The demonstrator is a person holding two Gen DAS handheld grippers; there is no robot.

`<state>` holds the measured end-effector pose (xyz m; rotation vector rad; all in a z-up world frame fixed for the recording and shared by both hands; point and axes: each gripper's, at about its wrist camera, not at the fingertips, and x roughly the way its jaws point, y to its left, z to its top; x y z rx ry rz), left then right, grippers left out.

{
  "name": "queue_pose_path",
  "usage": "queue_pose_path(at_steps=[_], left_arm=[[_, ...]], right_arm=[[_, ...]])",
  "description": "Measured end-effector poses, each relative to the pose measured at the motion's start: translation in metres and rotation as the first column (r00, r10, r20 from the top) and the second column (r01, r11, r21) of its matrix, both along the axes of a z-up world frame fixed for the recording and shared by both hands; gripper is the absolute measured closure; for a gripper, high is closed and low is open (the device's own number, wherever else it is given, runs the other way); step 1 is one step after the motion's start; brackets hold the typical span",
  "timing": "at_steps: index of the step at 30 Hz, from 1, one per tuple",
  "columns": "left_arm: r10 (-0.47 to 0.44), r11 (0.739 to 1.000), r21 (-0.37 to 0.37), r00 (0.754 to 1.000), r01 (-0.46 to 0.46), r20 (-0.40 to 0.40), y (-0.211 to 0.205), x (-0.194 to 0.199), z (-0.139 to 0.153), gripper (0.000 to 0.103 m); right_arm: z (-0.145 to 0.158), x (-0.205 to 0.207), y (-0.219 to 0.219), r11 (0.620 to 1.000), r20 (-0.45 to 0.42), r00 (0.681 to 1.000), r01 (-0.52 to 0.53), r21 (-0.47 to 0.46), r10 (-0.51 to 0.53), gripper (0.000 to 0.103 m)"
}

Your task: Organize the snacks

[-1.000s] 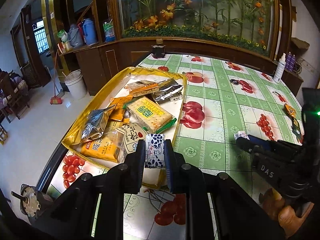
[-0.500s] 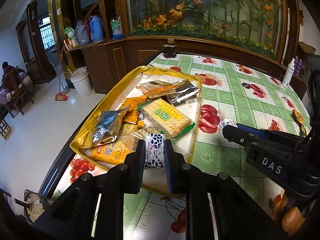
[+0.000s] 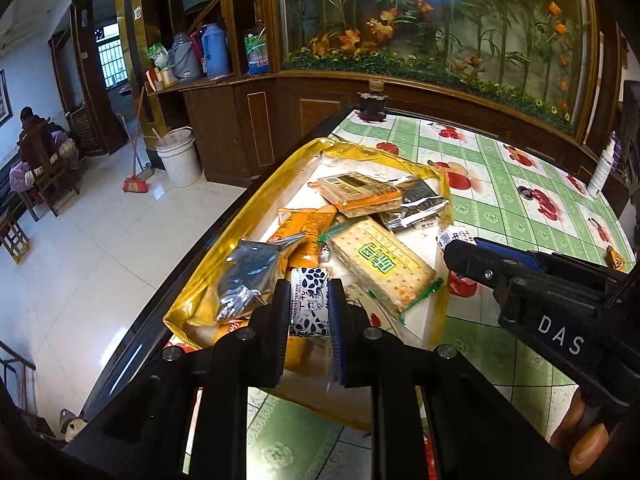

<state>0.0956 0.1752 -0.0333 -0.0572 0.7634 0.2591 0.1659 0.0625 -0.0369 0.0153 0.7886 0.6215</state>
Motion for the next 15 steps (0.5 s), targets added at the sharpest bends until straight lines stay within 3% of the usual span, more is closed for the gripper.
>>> queue_pose_path(at_steps=[8, 15], left_arm=[[0.025, 0.999, -0.029, 1.000, -0.025, -0.008, 0.019, 0.009, -0.001, 0.087], [-0.014, 1.000, -0.029, 0.999, 0.013, -0.041, 0.012, 0.027, -0.008, 0.087]], right_arm=[[-0.002, 0.012, 0.011, 1.000, -0.007, 1.000, -0.010, -0.003, 0.010, 0.084], [-0.011, 0.029, 0.024, 1.000, -0.038, 0.999, -0.008, -0.011, 0.007, 0.084]])
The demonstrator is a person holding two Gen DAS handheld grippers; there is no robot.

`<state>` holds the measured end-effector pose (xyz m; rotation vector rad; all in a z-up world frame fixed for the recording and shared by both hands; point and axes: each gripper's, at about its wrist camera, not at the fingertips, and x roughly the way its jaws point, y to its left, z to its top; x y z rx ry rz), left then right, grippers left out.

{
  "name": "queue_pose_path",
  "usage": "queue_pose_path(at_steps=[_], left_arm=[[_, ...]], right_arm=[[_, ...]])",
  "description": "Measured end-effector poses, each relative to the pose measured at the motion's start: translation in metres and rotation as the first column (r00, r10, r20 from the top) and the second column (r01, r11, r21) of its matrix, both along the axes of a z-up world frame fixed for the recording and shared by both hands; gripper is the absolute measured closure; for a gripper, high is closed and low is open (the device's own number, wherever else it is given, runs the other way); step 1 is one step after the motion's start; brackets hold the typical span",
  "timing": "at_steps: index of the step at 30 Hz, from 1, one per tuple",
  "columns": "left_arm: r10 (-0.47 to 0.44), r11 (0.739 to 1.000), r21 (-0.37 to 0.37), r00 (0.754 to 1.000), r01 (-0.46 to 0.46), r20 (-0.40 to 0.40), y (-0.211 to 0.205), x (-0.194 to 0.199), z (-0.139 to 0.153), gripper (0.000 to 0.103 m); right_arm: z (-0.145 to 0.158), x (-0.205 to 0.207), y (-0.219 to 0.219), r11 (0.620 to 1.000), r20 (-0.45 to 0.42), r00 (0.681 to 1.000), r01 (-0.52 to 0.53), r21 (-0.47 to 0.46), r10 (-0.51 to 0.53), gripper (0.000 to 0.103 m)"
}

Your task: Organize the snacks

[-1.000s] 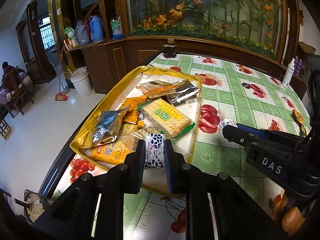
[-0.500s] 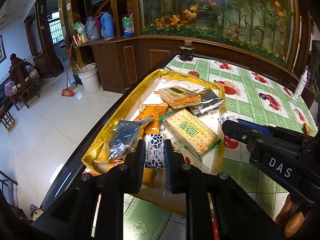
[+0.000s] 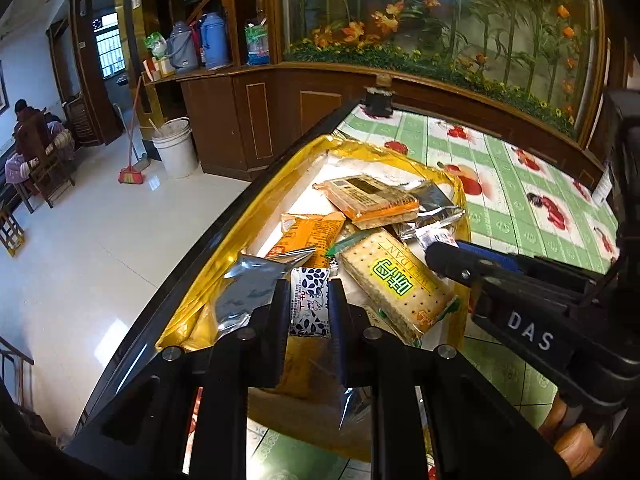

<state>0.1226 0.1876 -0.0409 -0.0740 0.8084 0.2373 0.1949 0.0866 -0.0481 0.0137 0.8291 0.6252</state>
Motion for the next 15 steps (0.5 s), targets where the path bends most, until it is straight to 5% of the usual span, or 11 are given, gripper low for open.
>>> queue_pose_path(at_steps=[4, 6, 8, 12, 15], left_arm=[[-0.009, 1.000, 0.023, 1.000, 0.010, -0.023, -0.004, 0.003, -0.004, 0.079], [0.001, 0.999, 0.045, 1.000, 0.000, -0.006, -0.004, -0.001, -0.001, 0.054], [0.007, 0.998, 0.061, 1.000, -0.009, 0.025, -0.005, -0.007, 0.006, 0.045], [-0.014, 0.998, 0.063, 0.998, 0.011, 0.058, -0.010, -0.016, 0.018, 0.043], [-0.025, 0.998, 0.058, 0.998, 0.021, 0.061, -0.017, -0.019, 0.022, 0.042]], right_arm=[[-0.003, 0.008, 0.000, 1.000, -0.025, 1.000, 0.015, 0.015, -0.014, 0.073], [-0.001, 0.006, -0.005, 0.999, -0.019, 1.000, 0.021, 0.027, -0.021, 0.056], [0.002, 0.002, -0.012, 0.999, -0.007, 0.999, 0.031, 0.027, -0.031, 0.053], [0.010, -0.009, -0.044, 0.996, 0.004, 0.997, 0.077, 0.054, -0.077, 0.048], [0.014, -0.025, -0.081, 0.988, 0.017, 0.990, 0.140, 0.060, -0.141, 0.035]])
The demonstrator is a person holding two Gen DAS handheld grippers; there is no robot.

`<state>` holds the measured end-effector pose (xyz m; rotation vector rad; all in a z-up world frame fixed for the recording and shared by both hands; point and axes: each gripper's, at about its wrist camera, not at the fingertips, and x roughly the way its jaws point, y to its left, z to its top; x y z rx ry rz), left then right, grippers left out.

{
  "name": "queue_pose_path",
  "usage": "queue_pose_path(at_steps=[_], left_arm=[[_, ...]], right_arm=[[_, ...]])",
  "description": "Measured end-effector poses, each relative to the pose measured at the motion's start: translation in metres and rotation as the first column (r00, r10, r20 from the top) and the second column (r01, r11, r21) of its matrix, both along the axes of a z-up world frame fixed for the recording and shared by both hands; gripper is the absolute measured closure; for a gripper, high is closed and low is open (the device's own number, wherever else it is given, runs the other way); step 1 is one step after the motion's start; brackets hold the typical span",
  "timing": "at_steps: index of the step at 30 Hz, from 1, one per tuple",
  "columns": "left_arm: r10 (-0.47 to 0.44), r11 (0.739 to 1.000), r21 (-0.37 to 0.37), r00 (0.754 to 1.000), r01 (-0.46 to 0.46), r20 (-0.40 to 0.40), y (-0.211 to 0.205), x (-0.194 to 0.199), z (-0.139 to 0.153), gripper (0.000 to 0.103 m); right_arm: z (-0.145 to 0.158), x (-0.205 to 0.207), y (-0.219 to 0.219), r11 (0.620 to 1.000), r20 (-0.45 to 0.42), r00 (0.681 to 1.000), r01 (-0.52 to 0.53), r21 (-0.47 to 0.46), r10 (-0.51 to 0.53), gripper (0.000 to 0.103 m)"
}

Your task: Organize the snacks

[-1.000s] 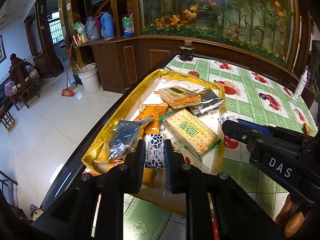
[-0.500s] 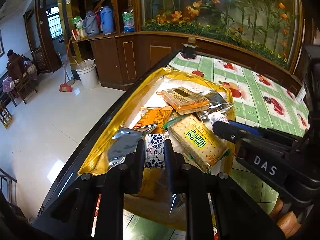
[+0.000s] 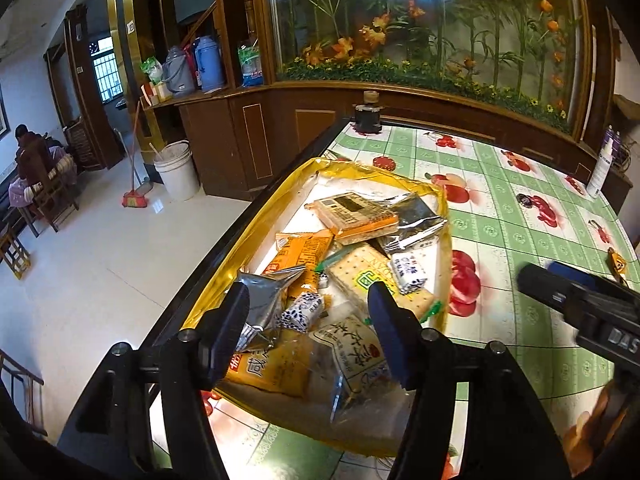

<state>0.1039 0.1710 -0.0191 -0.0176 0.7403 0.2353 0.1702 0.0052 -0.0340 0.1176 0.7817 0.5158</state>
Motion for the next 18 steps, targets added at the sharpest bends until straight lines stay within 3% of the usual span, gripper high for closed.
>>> queue_pose_path(at_steps=[3, 7, 14, 18], left_arm=[[-0.036, 0.999, -0.036, 0.999, 0.036, -0.004, -0.014, 0.000, 0.001, 0.042], [-0.109, 0.993, -0.057, 0.994, 0.108, -0.020, -0.050, 0.002, 0.000, 0.042], [-0.250, 0.967, -0.072, 0.967, 0.246, -0.051, -0.117, 0.006, 0.002, 0.042], [-0.347, 0.937, -0.072, 0.936, 0.343, -0.061, -0.166, 0.017, 0.009, 0.041]], right_arm=[[-0.002, -0.022, -0.050, 0.995, 0.017, 0.995, 0.098, -0.015, -0.097, 0.027], [-0.015, -0.047, -0.126, 0.966, -0.015, 0.966, 0.258, -0.020, -0.259, 0.022], [-0.026, -0.080, -0.241, 0.891, -0.037, 0.891, 0.451, -0.054, -0.453, 0.022], [-0.029, -0.082, -0.291, 0.837, -0.048, 0.836, 0.544, -0.062, -0.546, 0.022]])
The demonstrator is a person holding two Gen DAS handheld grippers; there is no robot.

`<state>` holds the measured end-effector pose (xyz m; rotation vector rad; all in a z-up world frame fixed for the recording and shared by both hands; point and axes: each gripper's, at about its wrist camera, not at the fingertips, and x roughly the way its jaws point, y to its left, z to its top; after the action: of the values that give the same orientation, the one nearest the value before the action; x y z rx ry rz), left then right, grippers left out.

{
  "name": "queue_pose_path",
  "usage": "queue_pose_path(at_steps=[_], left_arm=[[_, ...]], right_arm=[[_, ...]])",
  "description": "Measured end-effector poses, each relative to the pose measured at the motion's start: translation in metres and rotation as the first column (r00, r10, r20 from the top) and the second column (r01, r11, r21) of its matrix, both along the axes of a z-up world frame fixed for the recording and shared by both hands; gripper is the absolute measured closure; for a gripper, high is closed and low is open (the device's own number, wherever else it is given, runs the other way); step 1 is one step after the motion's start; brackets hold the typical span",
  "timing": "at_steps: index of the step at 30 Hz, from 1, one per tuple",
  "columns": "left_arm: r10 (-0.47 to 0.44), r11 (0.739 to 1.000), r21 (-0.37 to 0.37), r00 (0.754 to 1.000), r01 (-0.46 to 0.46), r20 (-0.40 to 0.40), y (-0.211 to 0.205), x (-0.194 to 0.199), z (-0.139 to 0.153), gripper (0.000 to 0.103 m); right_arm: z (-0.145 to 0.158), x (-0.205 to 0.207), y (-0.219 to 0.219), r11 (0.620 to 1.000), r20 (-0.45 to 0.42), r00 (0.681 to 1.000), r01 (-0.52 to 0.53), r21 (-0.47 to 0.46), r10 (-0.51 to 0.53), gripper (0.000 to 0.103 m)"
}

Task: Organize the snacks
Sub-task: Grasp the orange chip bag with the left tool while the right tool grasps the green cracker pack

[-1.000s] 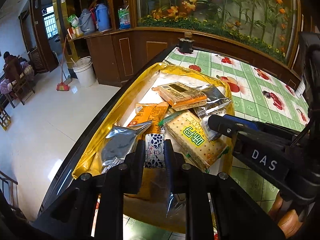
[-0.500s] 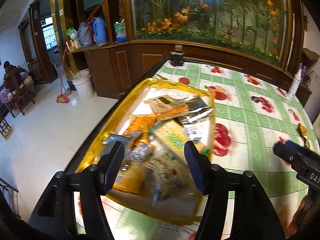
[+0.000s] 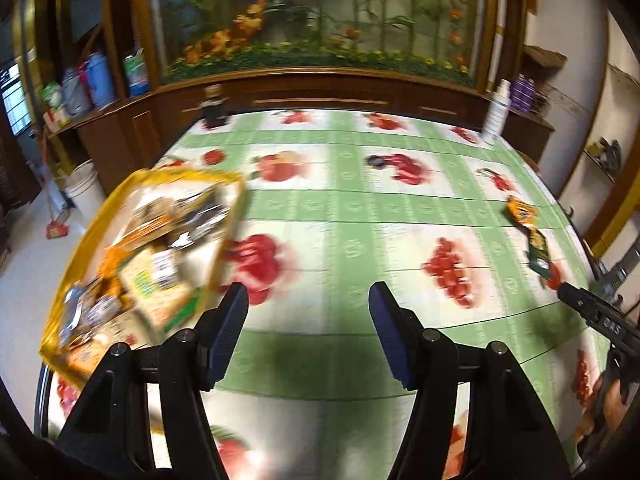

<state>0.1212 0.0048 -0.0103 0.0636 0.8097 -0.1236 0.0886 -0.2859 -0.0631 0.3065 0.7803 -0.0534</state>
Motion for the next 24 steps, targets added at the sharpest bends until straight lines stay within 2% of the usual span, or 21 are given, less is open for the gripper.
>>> queue_pose_path(at_steps=[3, 7, 18, 22, 24], left_arm=[[-0.071, 0.997, 0.001, 0.997, 0.071, 0.000, -0.034, 0.008, 0.007, 0.041], [-0.127, 0.992, -0.001, 0.992, 0.127, 0.005, -0.068, 0.015, 0.015, 0.041], [-0.211, 0.977, 0.014, 0.977, 0.211, 0.000, -0.115, 0.044, 0.014, 0.041], [-0.262, 0.965, 0.000, 0.965, 0.262, -0.029, -0.134, 0.059, 0.009, 0.041], [-0.290, 0.957, -0.014, 0.956, 0.290, -0.049, -0.145, 0.068, 0.006, 0.041]], right_arm=[[-0.002, 0.008, -0.029, 0.996, -0.012, 0.996, 0.084, 0.022, -0.083, 0.022], [-0.007, 0.028, -0.044, 0.990, -0.032, 0.990, 0.138, 0.026, -0.137, 0.022], [-0.022, 0.081, -0.037, 0.983, -0.093, 0.980, 0.169, -0.075, -0.175, 0.022], [-0.028, 0.093, -0.037, 0.977, -0.111, 0.976, 0.176, -0.119, -0.189, 0.020], [-0.028, 0.098, -0.036, 0.976, -0.124, 0.977, 0.156, -0.152, -0.175, 0.023]])
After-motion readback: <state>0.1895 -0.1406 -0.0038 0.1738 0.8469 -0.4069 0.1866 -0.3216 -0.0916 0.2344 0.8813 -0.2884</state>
